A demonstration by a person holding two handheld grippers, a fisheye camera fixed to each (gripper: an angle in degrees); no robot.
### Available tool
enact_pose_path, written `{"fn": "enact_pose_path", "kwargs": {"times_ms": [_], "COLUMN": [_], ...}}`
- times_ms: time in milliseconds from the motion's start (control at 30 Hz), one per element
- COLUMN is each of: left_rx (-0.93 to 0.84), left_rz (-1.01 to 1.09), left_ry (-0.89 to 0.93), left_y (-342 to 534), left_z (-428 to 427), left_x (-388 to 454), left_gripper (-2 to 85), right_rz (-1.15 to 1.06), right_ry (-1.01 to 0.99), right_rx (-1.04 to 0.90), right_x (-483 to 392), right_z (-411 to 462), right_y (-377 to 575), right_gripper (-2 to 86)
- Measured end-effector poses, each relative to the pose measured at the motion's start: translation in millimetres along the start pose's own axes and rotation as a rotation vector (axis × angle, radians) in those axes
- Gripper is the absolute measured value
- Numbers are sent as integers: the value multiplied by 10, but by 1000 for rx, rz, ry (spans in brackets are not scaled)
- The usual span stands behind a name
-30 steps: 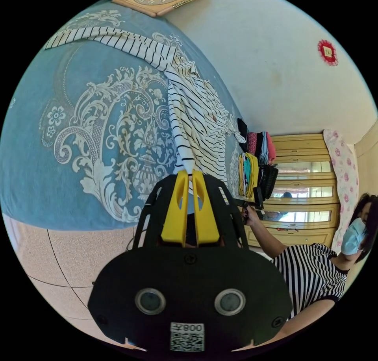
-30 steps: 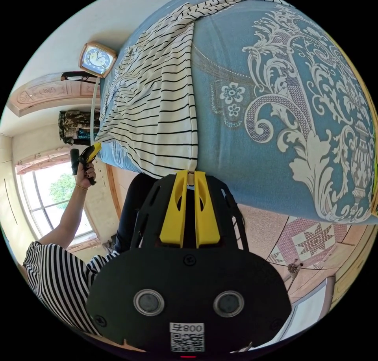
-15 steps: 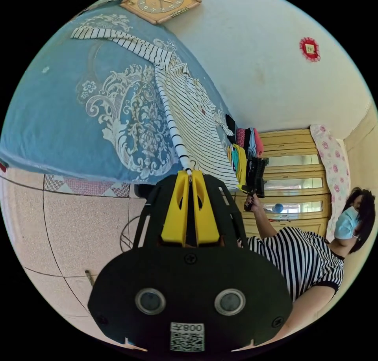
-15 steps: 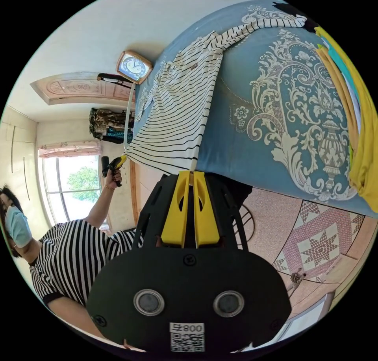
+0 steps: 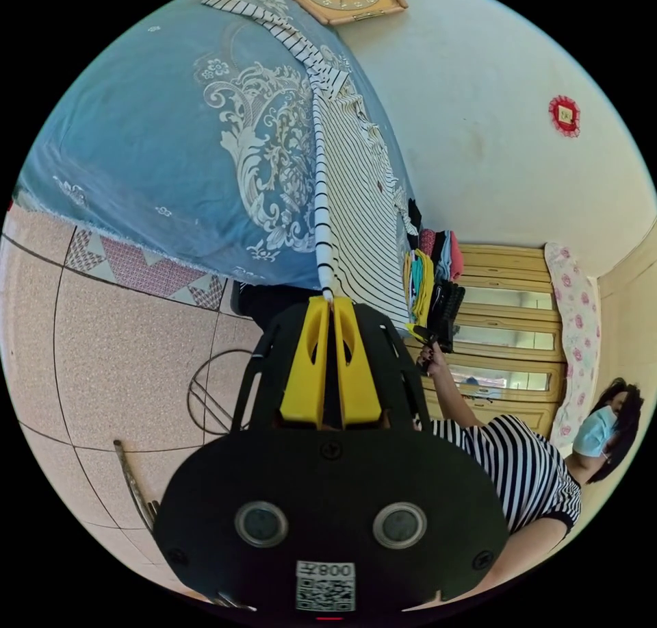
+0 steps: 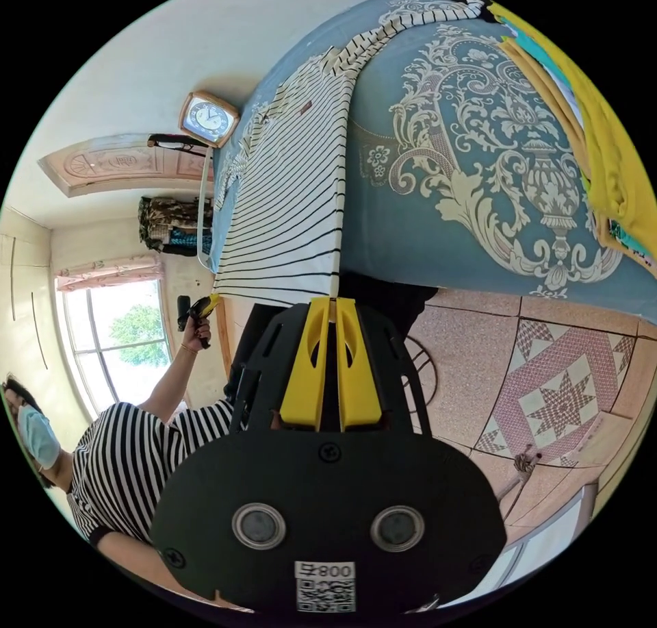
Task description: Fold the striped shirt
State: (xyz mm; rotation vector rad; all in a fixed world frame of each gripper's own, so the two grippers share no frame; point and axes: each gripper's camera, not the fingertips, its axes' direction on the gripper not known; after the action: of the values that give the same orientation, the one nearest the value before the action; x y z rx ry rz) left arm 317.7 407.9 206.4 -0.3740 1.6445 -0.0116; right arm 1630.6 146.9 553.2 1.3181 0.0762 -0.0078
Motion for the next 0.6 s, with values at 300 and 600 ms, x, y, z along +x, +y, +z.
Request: {"fn": "enact_pose_path", "kwargs": {"times_ms": [300, 600], "left_rx": [29, 39], "left_rz": [-44, -43], "left_ry": [-6, -23], "left_y": [-85, -278], "left_z": [124, 128], "left_x": [-65, 6], "left_gripper": [14, 13], "right_rz": [28, 3], "right_ry": [13, 8], "right_rx": [-8, 9], "right_x": [68, 37], "right_z": [69, -43], "right_y": [-136, -280], "right_gripper": [16, 16]}}
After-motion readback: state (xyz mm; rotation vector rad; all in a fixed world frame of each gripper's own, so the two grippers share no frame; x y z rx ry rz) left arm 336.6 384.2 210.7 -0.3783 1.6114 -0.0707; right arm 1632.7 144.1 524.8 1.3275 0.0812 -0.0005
